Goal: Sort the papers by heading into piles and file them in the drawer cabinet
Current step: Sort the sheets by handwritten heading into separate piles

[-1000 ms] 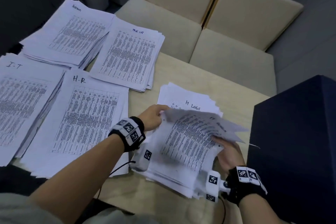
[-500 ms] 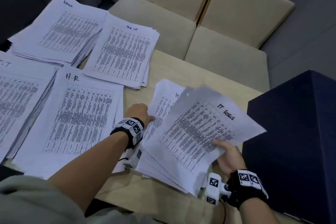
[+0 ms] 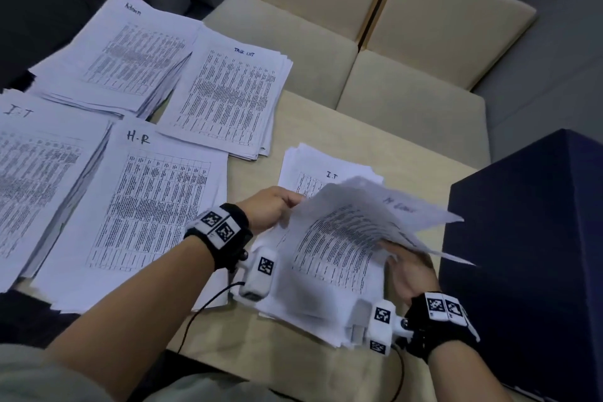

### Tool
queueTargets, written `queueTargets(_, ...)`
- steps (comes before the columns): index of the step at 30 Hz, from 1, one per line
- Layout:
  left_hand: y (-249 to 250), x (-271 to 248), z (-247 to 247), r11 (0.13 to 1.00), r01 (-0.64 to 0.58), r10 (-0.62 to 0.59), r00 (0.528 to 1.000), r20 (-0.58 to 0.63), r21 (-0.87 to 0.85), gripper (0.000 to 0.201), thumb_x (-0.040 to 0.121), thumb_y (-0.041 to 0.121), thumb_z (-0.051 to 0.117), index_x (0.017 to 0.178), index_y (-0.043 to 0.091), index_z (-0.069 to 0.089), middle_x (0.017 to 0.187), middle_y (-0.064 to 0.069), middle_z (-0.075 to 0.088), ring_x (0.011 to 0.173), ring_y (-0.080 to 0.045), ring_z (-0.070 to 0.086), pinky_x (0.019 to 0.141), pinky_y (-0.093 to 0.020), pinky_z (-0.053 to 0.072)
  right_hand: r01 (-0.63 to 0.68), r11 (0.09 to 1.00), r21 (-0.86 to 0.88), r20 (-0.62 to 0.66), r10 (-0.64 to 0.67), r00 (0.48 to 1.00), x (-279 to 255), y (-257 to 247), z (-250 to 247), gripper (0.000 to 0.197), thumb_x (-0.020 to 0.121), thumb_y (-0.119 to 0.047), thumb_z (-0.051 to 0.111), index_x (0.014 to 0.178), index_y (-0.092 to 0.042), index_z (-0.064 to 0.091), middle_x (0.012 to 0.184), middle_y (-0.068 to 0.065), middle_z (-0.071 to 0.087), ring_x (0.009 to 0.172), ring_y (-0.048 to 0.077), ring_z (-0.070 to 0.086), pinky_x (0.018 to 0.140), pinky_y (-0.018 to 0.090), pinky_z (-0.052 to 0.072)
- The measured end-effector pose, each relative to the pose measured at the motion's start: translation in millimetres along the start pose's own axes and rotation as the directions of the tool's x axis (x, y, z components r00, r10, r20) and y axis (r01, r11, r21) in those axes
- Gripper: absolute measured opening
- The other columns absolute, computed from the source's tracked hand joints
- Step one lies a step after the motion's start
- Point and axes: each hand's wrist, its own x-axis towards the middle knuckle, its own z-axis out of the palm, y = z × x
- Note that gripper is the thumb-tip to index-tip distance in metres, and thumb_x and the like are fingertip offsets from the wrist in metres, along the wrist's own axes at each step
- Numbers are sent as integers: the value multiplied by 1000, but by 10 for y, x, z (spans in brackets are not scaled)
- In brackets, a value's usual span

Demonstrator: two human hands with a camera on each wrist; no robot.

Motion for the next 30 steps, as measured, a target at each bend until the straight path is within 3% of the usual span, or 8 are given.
queueTargets(3,-40,121,21,981,91,-33,948,-316,169,43,80,-14,41,97,11,72,107,-8,71,104,-25,64,80,-32,55,9,1000,29,-61,-8,998,18,40,-69,27,81,17,58,103,5,68,98,10,74,93,24,70,86,33,53)
queueTargets(6,-172,227,-18,801,345,22,799,-601,489,23,90,22,60,110,11,58,113,-9,62,105,-28,59,89,-38,51,-13,999,37,-124,17,992,3,50,-173,20,85,17,50,80,0,61,66,5,70,59,19,67,53,23,52)
queueTargets(9,-238,245,4,601,492,-36,804,-593,630,51,84,45,71,114,9,50,109,-9,57,102,-29,59,81,-36,48,-12,1000,24,-156,15,988,-11,70,-235,23,84,16,47,74,-3,54,53,3,62,46,17,60,44,19,46)
queueTargets(14,-186,288,-78,480,459,53,835,-547,748,33,87,41,71,87,9,62,93,-10,70,84,-28,65,72,-31,51,-39,999,-3,-164,38,986,9,95,-233,16,80,13,55,82,-1,63,69,14,63,60,26,60,59,32,45)
queueTargets(18,24,197,-128,256,421,64,891,-450,870,38,99,43,50,88,9,63,70,-3,53,74,-25,55,66,-28,44,-110,993,-32,-185,102,978,-4,87,-158,24,79,10,60,63,-8,62,60,13,60,55,25,59,61,36,44)
queueTargets(22,205,37,-73,24,317,141,938,-317,948,41,104,40,35,74,15,47,63,0,42,69,-22,53,62,-28,42,-133,990,-53,-175,122,977,17,54,-59,13,78,9,60,86,0,57,67,9,50,63,27,54,64,36,43)
queueTargets(24,211,11,-63,102,223,181,954,-239,969,39,104,35,40,72,13,47,61,0,43,61,-21,51,58,-29,43,-135,990,-39,-165,127,978,42,44,-34,13,72,6,62,83,1,58,70,8,47,67,27,51,67,38,42)
queueTargets(30,63,-42,-31,790,-241,359,927,-107,564,44,89,7,63,49,18,49,48,8,41,46,-9,36,49,-23,28,-104,994,-15,-132,101,986,83,20,-12,19,85,16,53,71,6,61,64,11,62,65,24,61,69,30,46)
